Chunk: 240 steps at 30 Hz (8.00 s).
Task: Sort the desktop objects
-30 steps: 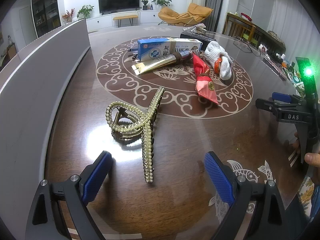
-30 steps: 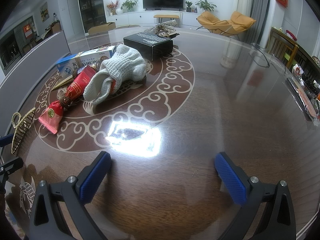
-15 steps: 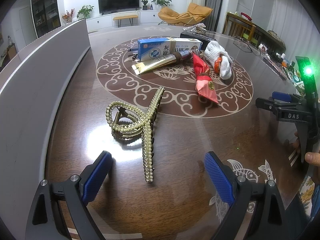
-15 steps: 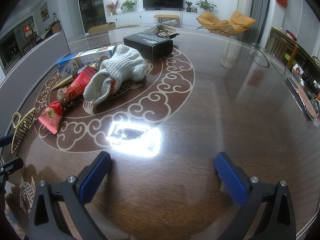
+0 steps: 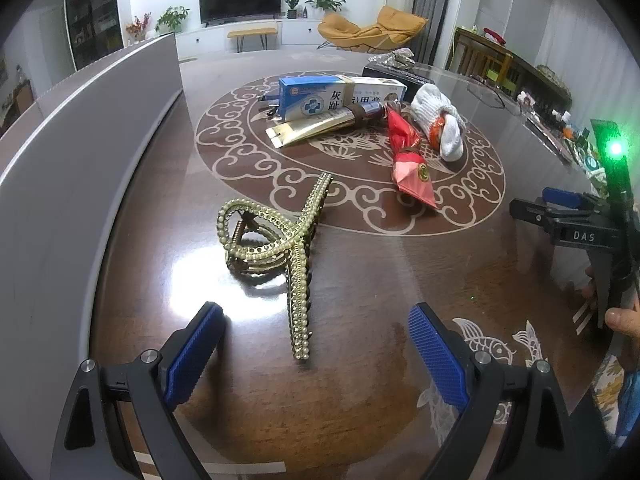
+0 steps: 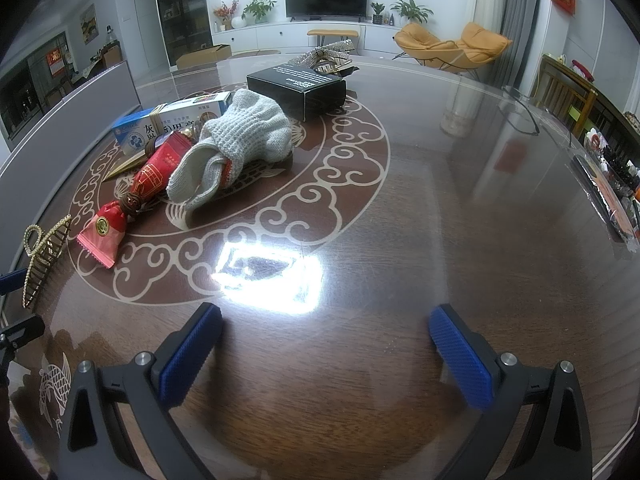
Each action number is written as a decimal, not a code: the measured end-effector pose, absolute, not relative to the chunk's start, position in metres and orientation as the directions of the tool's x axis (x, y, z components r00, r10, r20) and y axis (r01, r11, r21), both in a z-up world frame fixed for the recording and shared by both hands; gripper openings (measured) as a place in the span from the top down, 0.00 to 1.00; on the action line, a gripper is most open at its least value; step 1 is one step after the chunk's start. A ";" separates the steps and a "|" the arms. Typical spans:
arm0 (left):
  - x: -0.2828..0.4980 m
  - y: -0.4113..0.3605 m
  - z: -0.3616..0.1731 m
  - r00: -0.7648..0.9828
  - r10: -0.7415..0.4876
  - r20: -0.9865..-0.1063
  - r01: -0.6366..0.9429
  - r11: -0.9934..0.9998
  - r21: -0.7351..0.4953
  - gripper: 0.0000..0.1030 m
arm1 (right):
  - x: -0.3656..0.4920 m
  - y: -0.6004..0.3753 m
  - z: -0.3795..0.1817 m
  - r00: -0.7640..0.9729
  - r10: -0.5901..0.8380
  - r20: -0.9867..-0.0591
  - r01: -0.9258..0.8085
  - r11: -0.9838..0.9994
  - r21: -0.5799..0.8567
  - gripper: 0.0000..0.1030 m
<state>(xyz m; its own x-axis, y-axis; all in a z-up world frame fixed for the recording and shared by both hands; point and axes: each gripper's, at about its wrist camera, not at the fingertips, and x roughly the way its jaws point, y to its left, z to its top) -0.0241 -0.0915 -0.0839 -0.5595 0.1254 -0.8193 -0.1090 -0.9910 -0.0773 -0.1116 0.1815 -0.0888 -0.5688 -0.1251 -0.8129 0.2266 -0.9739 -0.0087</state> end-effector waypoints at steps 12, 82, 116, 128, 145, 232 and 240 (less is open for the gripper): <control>-0.019 -0.103 -0.072 -0.579 0.163 -0.799 -0.120 -0.986 -0.114 0.08 | -0.112 0.181 -0.089 -0.569 -0.125 -0.813 0.227 -0.974 -0.009 0.00; -0.013 -0.106 -0.032 -0.674 0.138 -0.726 -0.063 -0.990 -0.130 0.58 | -0.112 0.181 -0.090 -0.569 -0.124 -0.813 0.226 -0.974 -0.009 0.00; 0.029 -0.204 0.030 -0.752 0.072 -0.656 0.050 -0.985 -0.166 0.58 | -0.169 0.015 -0.073 -0.440 -0.169 -0.882 0.311 -0.950 0.027 0.78; 0.035 -0.205 0.031 -0.762 0.084 -0.642 0.044 -0.982 -0.181 0.58 | -0.135 0.049 -0.046 -0.413 -0.334 -0.847 0.356 -0.916 0.187 0.78; 0.077 -0.291 0.042 -0.798 0.013 -0.603 0.153 -0.963 -0.223 0.58 | -0.081 -0.031 0.059 -0.335 -0.578 -0.744 0.554 -0.760 0.340 0.78; -0.085 -0.036 -0.111 -0.585 0.001 -0.811 -0.004 -1.000 0.002 0.00 | -0.102 0.266 -0.079 -0.583 -0.025 -0.812 0.058 -0.998 -0.011 0.00; -0.085 -0.036 -0.111 -0.585 0.000 -0.811 -0.004 -1.000 0.002 0.00 | -0.102 0.266 -0.079 -0.583 -0.025 -0.812 0.058 -0.998 -0.011 0.00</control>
<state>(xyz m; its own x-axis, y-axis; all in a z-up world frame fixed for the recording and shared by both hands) -0.0850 -0.0359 -0.1107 -0.5849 0.0004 -0.8111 -0.0040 -1.0000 0.0025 -0.1018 0.2658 -0.0787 -0.5829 -0.0251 -0.8122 0.0582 -0.9982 -0.0110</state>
